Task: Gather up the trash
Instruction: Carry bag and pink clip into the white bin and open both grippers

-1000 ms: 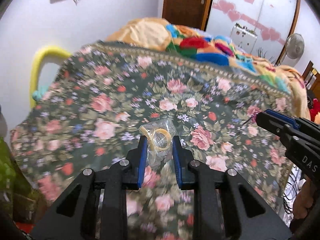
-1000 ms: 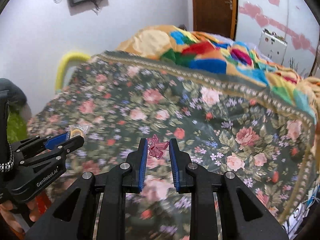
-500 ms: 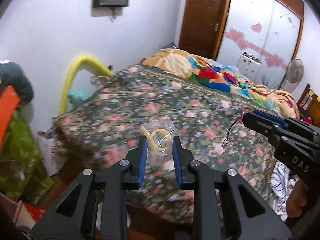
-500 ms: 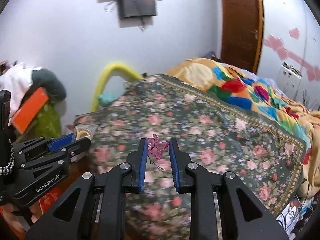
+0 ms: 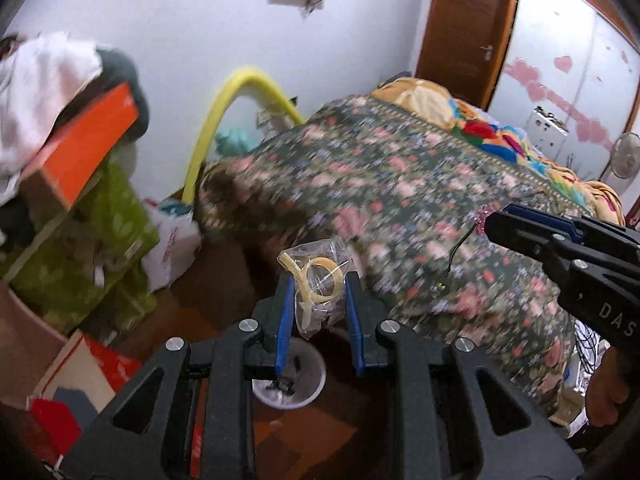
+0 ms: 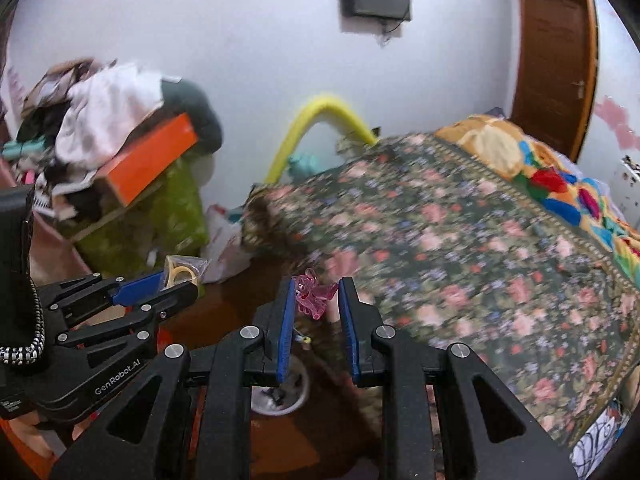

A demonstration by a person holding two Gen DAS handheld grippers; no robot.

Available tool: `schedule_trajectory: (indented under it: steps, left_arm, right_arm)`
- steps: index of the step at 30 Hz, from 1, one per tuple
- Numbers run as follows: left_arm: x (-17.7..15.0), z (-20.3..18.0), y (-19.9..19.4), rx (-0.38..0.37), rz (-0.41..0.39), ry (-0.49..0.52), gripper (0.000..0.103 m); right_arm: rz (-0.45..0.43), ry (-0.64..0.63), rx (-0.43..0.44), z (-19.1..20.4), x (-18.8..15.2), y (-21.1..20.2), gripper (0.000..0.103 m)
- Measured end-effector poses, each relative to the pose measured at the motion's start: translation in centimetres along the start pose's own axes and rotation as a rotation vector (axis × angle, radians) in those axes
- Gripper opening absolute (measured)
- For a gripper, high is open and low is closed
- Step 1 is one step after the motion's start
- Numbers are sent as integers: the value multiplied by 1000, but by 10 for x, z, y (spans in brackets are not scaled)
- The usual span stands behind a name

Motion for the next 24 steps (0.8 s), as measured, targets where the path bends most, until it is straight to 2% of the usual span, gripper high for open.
schedule_trajectory:
  steps: [5, 11, 15, 19, 21, 23, 24]
  left_arm:
    - [-37, 23, 22, -26, 68, -41, 24]
    - [-73, 35, 66, -84, 167, -78, 24]
    - [-86, 43, 93, -112, 225, -116, 24]
    - [-95, 54, 114, -143, 259, -168, 24]
    - [-96, 58, 123, -132, 279, -182, 29]
    - [-97, 61, 129, -123, 295, -188, 38]
    - [-98, 62, 131, -115, 299, -188, 40]
  right_arm:
    - [98, -18, 6, 24, -29, 35, 20]
    - [242, -33, 9, 44, -62, 82, 20]
    - [356, -45, 25, 50, -75, 120, 20]
    - [417, -38, 54, 52, -78, 142, 21]
    - [433, -46, 49, 55, -78, 151, 21]
    - [458, -55, 45, 57, -79, 158, 30]
    - [469, -55, 52, 57, -78, 162, 37]
Point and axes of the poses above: each gripper's, at about its wrist camera, not at the fingertips, and y roughly the way its jaws point, z to its left, x to its top, the point moved 1 cm from there along y, roughly the way its jaws point, and after that the axes turned 13 degrees about y, right-handed, at the moved point
